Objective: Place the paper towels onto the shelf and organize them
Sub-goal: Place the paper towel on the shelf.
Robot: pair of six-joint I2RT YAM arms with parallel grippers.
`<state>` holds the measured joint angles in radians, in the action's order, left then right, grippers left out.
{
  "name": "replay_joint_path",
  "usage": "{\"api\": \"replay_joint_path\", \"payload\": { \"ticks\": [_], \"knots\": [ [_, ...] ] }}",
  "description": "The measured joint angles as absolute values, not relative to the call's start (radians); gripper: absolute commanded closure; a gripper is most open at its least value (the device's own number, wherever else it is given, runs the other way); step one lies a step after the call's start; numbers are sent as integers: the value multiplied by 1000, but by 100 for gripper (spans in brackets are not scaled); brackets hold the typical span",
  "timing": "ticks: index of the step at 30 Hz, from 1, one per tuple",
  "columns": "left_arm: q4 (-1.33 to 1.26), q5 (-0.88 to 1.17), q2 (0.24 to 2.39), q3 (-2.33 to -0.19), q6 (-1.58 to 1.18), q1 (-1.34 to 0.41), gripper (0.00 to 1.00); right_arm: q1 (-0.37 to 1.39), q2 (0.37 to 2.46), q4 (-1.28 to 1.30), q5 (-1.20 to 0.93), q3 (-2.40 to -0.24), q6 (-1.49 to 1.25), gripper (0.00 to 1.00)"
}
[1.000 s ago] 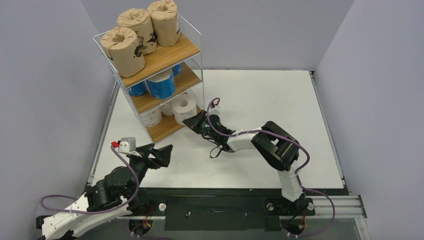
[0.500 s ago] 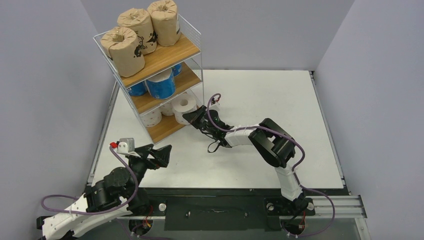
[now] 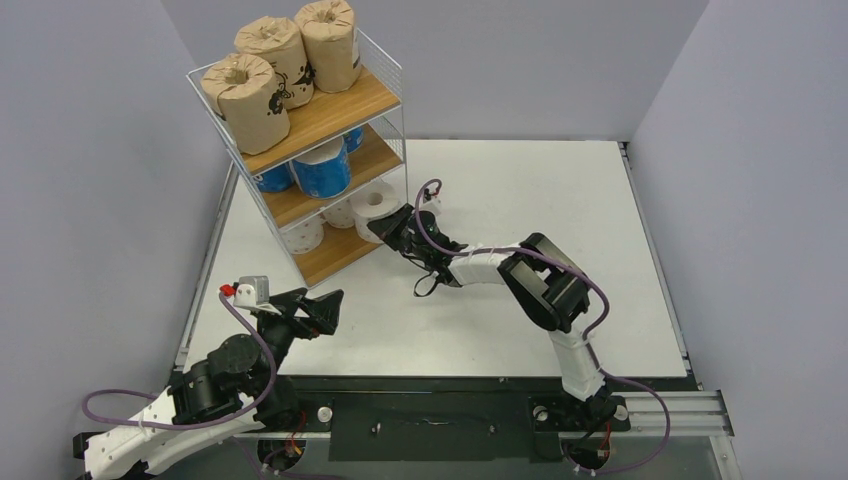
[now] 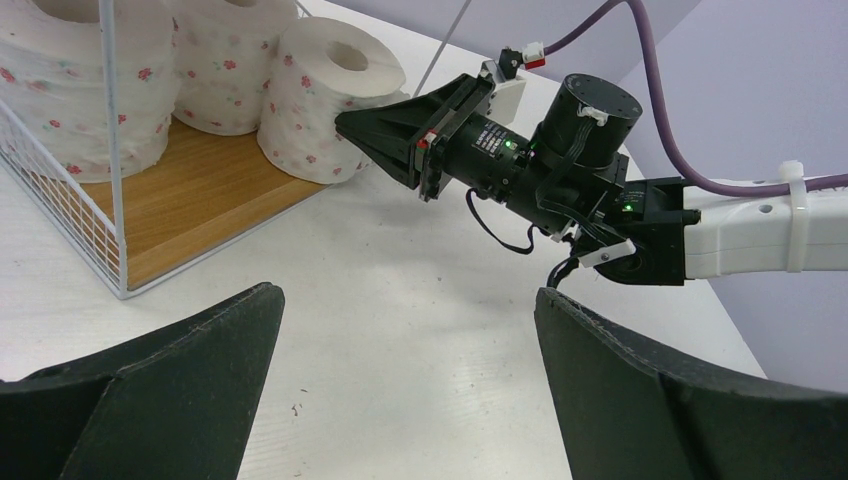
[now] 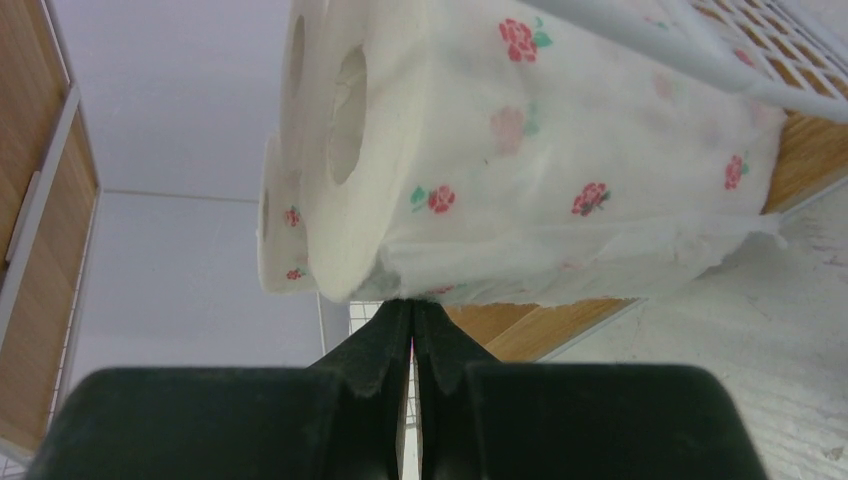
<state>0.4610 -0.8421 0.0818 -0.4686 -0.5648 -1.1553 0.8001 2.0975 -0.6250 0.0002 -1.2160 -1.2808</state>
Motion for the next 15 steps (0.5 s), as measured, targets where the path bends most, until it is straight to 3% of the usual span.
{"api": "replay_joint_path", "payload": {
  "ticks": [15],
  "knots": [
    [461,-845,86,-469,-565,-1155,3,794,2153,-609,-16,-1270,-1262,100]
  ]
}}
